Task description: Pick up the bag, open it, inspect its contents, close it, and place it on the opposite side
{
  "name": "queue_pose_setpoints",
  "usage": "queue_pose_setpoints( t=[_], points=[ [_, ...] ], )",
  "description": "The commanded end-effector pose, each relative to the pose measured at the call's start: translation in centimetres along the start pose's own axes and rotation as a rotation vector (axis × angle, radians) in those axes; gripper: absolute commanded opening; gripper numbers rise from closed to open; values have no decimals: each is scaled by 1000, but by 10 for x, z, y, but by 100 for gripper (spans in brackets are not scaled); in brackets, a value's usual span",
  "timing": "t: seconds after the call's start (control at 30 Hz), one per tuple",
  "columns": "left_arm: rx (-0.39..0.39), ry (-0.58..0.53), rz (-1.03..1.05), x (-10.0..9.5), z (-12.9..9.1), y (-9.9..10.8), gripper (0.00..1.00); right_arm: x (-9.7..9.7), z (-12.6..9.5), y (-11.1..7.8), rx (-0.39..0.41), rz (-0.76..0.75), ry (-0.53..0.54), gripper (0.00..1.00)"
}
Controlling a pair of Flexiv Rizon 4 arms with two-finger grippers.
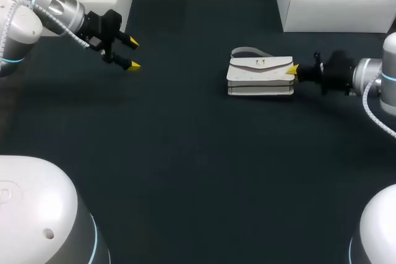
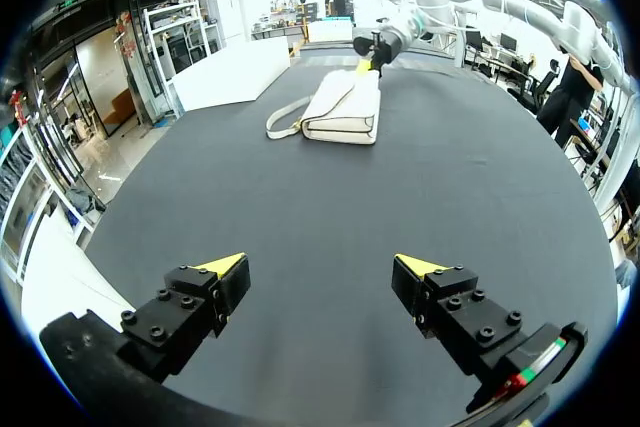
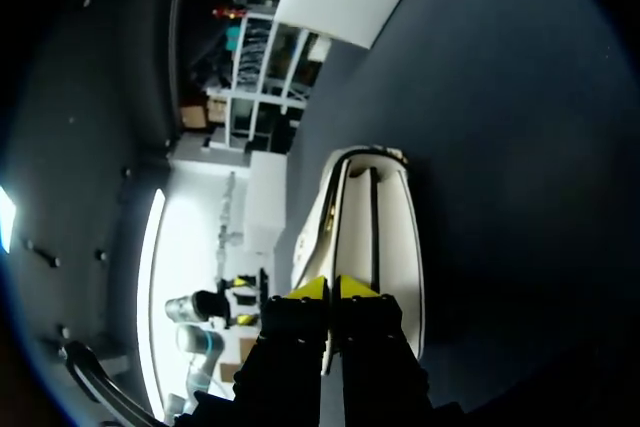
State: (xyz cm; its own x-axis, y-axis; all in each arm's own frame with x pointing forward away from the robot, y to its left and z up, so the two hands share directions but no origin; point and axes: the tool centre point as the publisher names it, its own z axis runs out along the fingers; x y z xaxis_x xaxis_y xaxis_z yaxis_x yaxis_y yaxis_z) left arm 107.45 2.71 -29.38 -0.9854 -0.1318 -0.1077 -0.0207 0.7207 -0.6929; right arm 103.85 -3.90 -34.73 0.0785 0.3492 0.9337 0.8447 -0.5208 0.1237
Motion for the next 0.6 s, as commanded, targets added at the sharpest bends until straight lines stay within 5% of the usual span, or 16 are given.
queue_pose_setpoints(
  t=[0.03, 0.6],
  points=[
    [3, -1, 1, 0, 1, 1, 100, -1, 12, 0, 20, 0, 24, 0],
    [3, -1, 1, 0, 1, 1, 100, 11, 37, -14, 130, -11, 69, 0]
  ],
)
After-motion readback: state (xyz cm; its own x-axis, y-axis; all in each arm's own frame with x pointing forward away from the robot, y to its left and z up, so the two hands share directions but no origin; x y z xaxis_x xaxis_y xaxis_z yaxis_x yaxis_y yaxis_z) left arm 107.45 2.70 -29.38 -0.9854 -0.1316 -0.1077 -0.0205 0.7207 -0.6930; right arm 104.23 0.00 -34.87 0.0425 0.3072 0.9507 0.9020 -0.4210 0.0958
